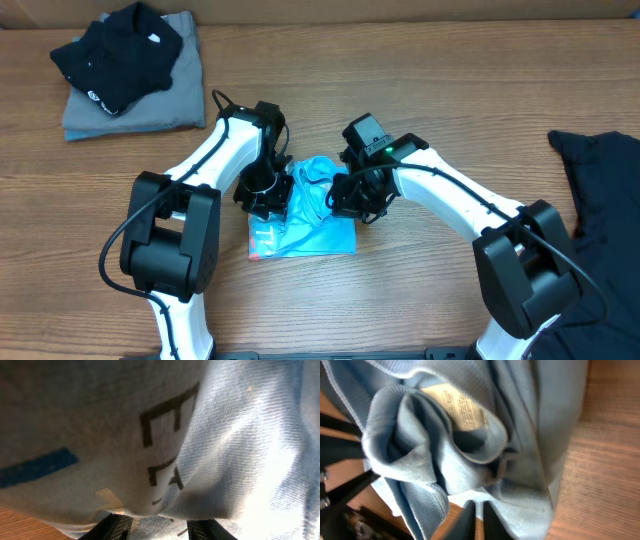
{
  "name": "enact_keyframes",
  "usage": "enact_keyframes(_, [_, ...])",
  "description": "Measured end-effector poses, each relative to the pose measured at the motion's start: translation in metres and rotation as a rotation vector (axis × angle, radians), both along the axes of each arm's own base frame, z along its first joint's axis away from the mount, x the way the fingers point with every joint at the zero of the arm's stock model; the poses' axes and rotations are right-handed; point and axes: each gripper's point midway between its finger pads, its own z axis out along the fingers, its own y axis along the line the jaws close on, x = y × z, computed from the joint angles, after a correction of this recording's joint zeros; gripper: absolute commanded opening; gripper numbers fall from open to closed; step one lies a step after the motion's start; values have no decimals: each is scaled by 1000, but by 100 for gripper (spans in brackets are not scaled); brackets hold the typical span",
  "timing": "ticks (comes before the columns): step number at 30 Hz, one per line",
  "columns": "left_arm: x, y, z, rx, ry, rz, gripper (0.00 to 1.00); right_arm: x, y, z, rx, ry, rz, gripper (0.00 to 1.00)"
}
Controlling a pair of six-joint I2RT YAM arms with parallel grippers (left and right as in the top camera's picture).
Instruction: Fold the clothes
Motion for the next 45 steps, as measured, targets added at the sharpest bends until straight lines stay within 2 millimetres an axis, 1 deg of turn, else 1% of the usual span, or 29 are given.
enact_keyframes(2, [0,0,0,0,0,0,41,5,3,1,15,-32,20,35])
enact_keyframes(4, [0,0,0,0,0,0,42,14,10,4,48,-76,30,38])
enact_keyframes(5, [0,0,0,0,0,0,42,17,12,5,59,-93,32,44])
enact_keyframes(7, [0,0,0,0,0,0,42,26,17,9,86,-135,37,49])
enact_keyframes(9, [0,0,0,0,-1,0,42,33,21,12,107,-167,41,52])
enact_keyframes(10, [0,0,0,0,-1,0,42,34,22,12,112,-171,39,54])
enact_keyframes(12, [0,0,0,0,-1,0,43,35,23,13,122,-176,43,54])
enact_keyframes(16, [0,0,0,0,-2,0,43,33,26,16,144,-167,48,45])
enact_keyframes(17, [0,0,0,0,-2,0,43,33,27,16,148,-166,50,40])
enact_keyframes(19, [0,0,0,0,-3,0,44,33,28,17,155,-167,50,24])
enact_keyframes(23, [1,0,0,-1,-4,0,43,31,31,17,160,-165,59,4])
enact_keyframes(27, [1,0,0,-1,-4,0,43,26,35,17,162,-162,76,4])
enact_keyframes(30, [1,0,0,-1,-4,0,44,22,32,15,144,-142,74,4])
enact_keyframes(35, [1,0,0,-1,-4,0,44,0,3,9,21,-40,50,4])
enact_keyframes(37, [1,0,0,-1,-4,0,45,-7,-7,14,-22,-18,43,4])
enact_keyframes(42, [1,0,0,-1,-5,0,45,-22,-22,32,-72,11,40,4])
enact_keyframes(45, [1,0,0,-2,-5,0,45,-36,-31,34,-107,64,41,4])
